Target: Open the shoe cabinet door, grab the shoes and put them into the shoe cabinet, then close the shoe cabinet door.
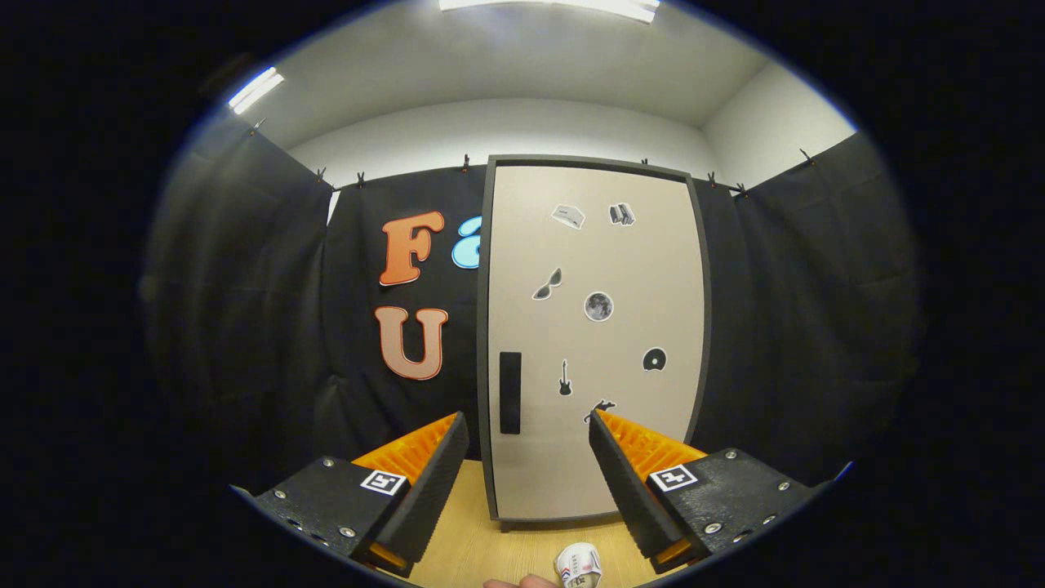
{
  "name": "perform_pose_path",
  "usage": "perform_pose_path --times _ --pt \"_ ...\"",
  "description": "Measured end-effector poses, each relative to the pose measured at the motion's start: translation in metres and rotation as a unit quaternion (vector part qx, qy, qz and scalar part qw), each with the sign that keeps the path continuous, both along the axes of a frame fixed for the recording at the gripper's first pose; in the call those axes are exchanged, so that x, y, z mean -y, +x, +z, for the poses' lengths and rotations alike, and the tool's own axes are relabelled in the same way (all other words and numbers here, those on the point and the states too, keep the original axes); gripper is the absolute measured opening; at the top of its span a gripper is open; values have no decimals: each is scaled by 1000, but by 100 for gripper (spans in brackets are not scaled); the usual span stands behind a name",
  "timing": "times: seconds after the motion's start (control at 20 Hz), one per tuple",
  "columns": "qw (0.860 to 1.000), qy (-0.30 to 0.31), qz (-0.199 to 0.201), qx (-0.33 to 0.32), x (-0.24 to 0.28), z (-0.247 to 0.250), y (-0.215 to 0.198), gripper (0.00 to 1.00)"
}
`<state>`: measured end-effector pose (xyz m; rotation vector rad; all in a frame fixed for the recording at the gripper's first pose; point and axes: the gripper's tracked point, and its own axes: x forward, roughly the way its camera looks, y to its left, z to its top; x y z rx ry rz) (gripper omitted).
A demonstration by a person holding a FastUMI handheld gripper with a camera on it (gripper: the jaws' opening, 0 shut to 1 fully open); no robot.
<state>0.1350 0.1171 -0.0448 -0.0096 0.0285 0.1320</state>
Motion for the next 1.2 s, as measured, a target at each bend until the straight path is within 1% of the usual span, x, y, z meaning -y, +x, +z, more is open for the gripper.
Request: perform_pose_path --times 0.2,0.45,0.65,0.9,1.1,1.15,1.2 --pt "1000 -7 14 -3 -15 -14 38 93" --pt "1000 -24 18 2 -27 -29 90 93" --pt "1000 -18 25 -2 -36 -41 127 93" --pt "1000 -10 21 -9 -42 -57 167 92" --pt "1000 -15 11 -7 -45 -65 189 83" --pt "1000 -14 8 -7 -46 -66 193 77" --pt "1000 -13 7 -8 -46 -68 195 75"
